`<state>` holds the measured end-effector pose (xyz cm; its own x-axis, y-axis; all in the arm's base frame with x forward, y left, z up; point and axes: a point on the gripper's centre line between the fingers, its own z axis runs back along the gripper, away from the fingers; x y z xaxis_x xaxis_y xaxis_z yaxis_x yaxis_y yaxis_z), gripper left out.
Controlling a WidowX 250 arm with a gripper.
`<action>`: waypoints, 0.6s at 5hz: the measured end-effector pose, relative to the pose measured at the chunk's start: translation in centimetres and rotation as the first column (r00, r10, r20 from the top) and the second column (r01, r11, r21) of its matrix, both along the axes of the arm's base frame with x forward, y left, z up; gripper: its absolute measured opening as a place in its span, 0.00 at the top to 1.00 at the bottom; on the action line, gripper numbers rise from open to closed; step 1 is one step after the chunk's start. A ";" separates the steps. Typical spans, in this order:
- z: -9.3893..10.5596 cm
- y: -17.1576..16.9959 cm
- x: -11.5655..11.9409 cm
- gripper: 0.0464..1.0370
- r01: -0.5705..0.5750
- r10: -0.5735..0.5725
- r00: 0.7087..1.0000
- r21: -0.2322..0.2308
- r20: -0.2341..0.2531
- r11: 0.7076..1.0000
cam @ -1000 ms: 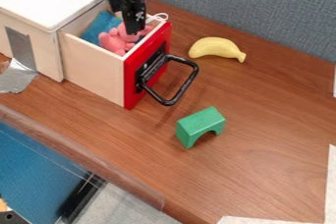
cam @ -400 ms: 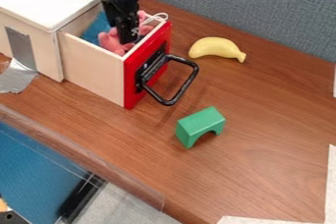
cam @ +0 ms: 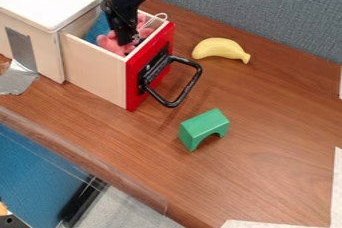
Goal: Take the toys out of the box onto the table
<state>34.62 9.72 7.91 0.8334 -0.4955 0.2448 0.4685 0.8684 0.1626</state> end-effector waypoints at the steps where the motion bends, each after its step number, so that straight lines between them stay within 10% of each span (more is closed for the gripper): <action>1: 1.2 -0.6 -0.2 0.78 0.003 -0.003 1.000 -0.029 0.012 1.000; 3: 5.9 -2.3 -0.2 0.79 0.050 -0.047 0.995 -0.031 0.093 0.998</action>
